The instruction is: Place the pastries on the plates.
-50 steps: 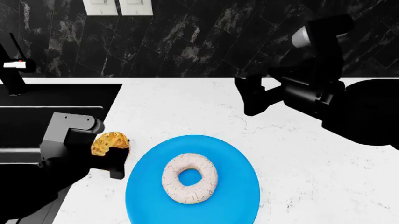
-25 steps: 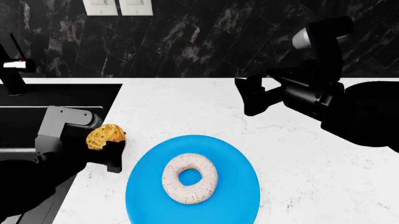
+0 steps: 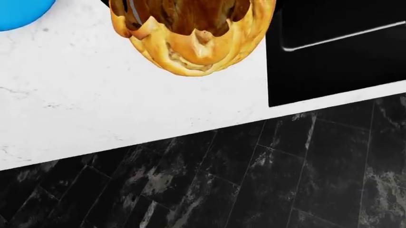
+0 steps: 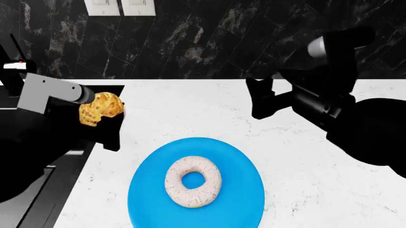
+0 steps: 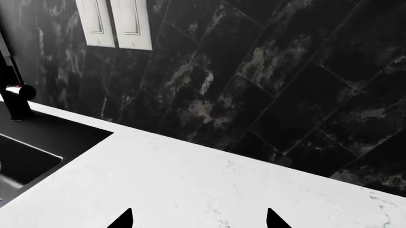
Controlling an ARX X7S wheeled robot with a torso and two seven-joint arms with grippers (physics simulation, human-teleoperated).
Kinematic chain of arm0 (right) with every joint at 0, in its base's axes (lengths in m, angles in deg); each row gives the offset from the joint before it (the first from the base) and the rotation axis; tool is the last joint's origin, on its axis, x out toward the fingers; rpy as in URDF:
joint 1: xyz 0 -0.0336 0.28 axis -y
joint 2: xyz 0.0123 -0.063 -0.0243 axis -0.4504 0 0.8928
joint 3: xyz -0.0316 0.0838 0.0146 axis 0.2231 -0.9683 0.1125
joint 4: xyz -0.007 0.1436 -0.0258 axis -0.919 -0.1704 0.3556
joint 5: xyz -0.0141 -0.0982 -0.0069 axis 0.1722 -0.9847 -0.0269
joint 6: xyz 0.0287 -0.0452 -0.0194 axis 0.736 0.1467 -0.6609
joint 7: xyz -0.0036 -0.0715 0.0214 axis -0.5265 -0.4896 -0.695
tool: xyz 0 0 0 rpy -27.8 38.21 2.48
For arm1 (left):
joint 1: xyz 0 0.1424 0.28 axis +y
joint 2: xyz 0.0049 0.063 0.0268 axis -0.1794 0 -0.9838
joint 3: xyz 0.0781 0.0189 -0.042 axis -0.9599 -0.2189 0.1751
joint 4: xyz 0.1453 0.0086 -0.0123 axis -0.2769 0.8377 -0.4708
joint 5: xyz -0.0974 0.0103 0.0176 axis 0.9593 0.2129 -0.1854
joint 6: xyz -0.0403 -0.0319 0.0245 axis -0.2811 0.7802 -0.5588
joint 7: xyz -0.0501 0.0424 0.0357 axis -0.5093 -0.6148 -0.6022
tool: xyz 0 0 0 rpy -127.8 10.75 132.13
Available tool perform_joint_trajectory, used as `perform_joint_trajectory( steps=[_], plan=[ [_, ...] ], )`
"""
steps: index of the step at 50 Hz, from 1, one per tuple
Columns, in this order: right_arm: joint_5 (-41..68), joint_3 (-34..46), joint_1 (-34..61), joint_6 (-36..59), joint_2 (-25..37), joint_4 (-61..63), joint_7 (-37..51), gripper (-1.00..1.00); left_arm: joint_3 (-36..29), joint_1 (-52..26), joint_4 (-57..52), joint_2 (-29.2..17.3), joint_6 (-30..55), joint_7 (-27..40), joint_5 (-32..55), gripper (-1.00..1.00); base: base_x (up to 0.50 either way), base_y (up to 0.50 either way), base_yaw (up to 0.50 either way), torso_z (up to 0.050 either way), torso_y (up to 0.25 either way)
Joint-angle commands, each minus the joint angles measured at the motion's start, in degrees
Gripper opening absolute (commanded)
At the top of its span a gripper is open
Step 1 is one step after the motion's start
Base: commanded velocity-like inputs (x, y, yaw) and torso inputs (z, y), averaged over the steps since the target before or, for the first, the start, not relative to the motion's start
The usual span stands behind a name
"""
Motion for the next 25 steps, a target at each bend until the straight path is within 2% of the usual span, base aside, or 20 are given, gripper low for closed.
perform_joint_trajectory(
  steps=[1,6,14,25],
  plan=[
    [-3.1,-0.4,-2.9,-3.4,0.7,1.9,-0.5,1.0,-0.3,-1.9,-0.9,-0.1,0.5,0.9,1.4,-1.0,0.0,0.0,0.0,0.0,0.0],
    [-3.2,-0.2,-3.2,-3.4,0.7,2.0,-0.5,1.0,-0.1,-1.9,-1.2,-0.1,0.7,1.6,2.1,-1.0,-0.07,0.0,0.0,0.0,0.0],
    [-3.4,0.0,-3.2,-3.1,0.7,2.2,-0.3,1.0,0.4,-2.1,-1.8,-0.9,0.9,1.7,2.8,-1.0,-0.39,0.09,0.0,0.0,0.0],
    [-4.0,0.1,-3.6,-3.5,0.8,2.4,-0.5,1.0,-0.1,-2.1,-1.6,-0.8,0.7,1.8,2.3,-1.0,-0.39,0.31,0.0,0.0,0.0]
  ],
)
